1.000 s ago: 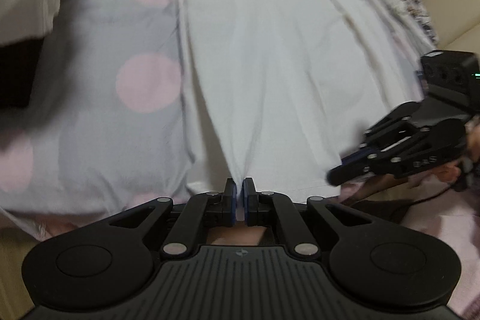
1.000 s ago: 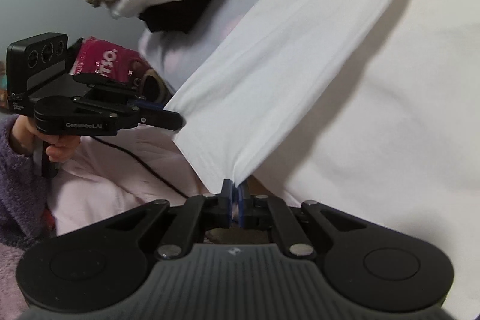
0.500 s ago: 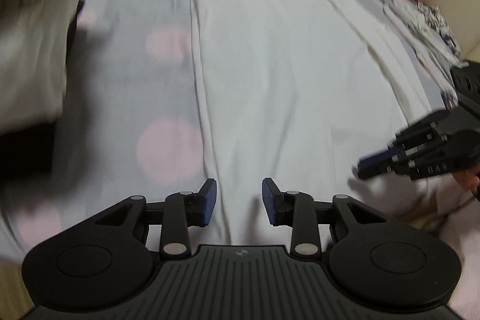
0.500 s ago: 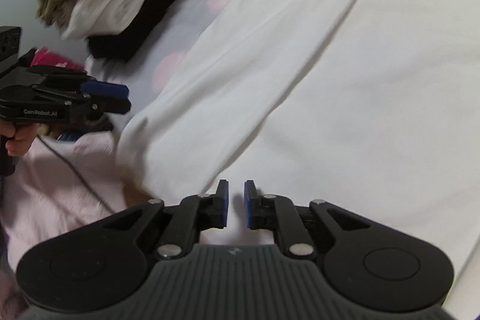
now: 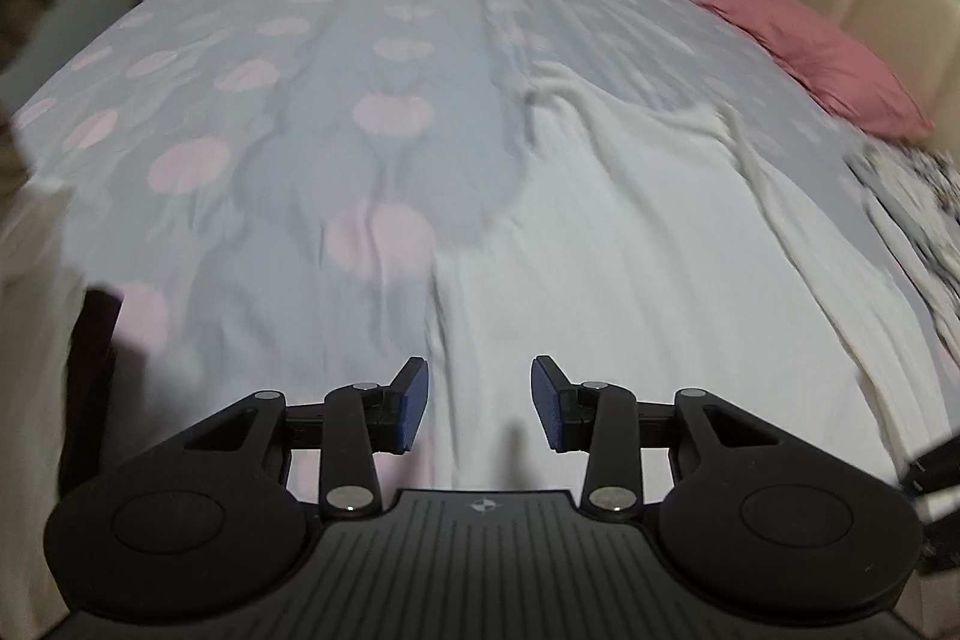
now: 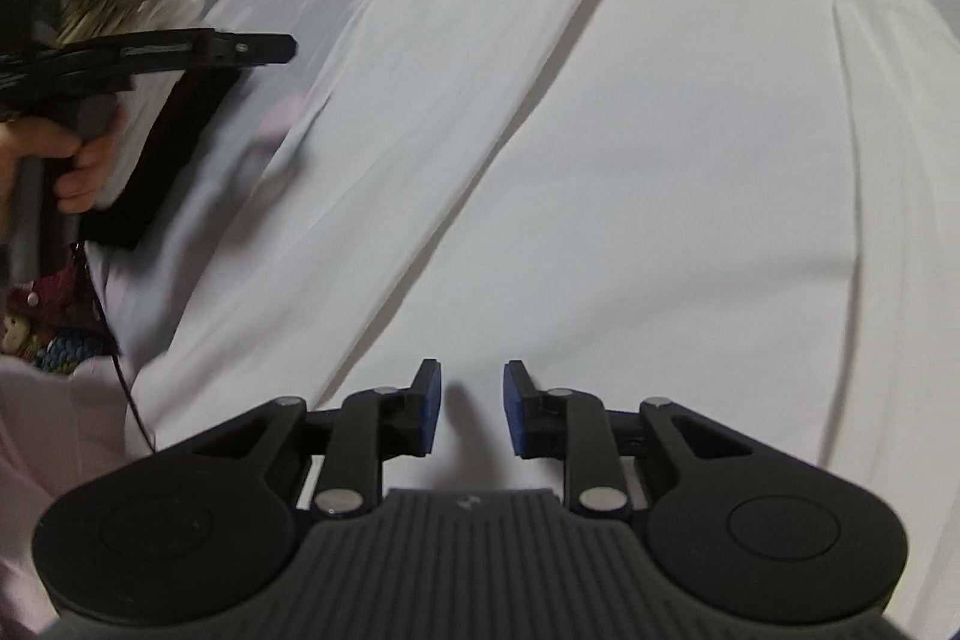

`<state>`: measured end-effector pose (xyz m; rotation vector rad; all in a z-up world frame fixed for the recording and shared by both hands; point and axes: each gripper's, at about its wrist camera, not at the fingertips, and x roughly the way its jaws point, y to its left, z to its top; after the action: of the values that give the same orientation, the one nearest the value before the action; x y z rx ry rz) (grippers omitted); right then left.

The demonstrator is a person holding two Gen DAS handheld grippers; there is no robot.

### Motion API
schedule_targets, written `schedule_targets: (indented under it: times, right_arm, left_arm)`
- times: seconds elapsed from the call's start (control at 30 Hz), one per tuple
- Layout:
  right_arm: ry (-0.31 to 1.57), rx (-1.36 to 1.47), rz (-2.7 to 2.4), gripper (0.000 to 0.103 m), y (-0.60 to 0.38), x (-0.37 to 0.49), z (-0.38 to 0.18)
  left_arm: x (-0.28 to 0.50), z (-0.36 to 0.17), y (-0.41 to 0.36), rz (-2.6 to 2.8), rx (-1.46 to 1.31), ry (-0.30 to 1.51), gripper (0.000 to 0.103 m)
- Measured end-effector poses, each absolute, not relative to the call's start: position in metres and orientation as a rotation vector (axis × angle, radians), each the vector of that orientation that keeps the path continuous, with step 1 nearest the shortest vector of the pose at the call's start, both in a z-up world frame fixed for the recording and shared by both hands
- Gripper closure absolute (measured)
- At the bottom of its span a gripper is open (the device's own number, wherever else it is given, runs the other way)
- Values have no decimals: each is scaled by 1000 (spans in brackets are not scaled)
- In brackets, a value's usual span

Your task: Fold clothes

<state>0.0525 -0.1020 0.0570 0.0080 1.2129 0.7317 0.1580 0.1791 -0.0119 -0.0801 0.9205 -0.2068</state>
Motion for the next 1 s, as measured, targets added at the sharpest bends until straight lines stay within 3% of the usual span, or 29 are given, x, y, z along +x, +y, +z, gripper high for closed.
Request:
schedule_targets:
  times: [0.17,0.23,0.3,0.33,0.43,0.53,0.83,0.9,0.97,1.0]
  right_arm:
    - [1134,11,680,76,-109,107,63]
    - [1099,10,671,76,-106,133,64]
    - [1065,12,663,75,-100,160,66]
    - [1048,18,660,71,-96,173,67]
    - [1009,28,653,67,-82,213,68]
    - [969,31,646,58,-59,253,71]
    - [888,-6,599,53,1,379,74]
    - [952,-7,607,57,7,399,62]
    - [1004,19,650,89,8,406,51]
    - [1022,37,680,94,9,408,47]
  left_arm:
    - [201,-38,188,-181,-153,953,67]
    - [212,-47,191,-195,-189,963,77]
    - [217,-52,195,-211,-227,956,99]
    - [219,-53,197,-213,-239,944,101]
    - [219,-57,211,-207,-295,924,103]
    - [217,-65,226,-217,-339,920,103]
    - [223,-78,238,-257,-418,923,103]
    - [223,-79,239,-259,-419,925,103]
    - [223,-78,237,-257,-413,926,103]
    - [223,-77,237,-256,-406,923,103]
